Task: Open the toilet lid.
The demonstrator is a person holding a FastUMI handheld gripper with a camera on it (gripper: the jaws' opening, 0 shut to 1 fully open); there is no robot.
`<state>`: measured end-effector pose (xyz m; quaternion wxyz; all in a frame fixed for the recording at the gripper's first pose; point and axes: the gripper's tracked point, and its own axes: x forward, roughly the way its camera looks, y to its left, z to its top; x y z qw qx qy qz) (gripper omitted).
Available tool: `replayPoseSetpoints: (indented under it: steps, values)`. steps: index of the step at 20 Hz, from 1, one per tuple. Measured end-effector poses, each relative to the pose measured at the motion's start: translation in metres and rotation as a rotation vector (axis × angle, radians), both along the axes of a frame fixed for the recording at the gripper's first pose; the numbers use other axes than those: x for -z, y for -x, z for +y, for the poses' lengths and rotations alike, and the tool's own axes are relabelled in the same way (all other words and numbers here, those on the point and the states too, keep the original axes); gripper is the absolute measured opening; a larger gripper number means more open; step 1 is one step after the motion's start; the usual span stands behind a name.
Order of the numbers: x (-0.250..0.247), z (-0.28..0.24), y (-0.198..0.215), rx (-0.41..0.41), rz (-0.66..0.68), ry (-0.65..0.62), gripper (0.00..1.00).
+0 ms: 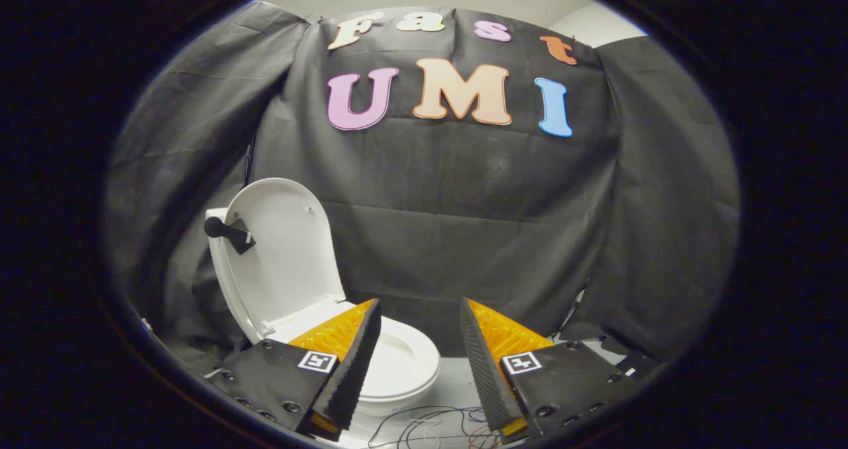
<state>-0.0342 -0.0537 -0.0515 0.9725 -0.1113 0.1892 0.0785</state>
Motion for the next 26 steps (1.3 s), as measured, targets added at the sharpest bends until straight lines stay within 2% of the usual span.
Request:
replayPoseSetpoints:
  steps: [15,26]
  values:
    - [-0.029,0.0,0.043,-0.043,-0.058,-0.075,0.75]
    - [-0.035,0.0,0.046,-0.049,-0.082,-0.08,0.76]
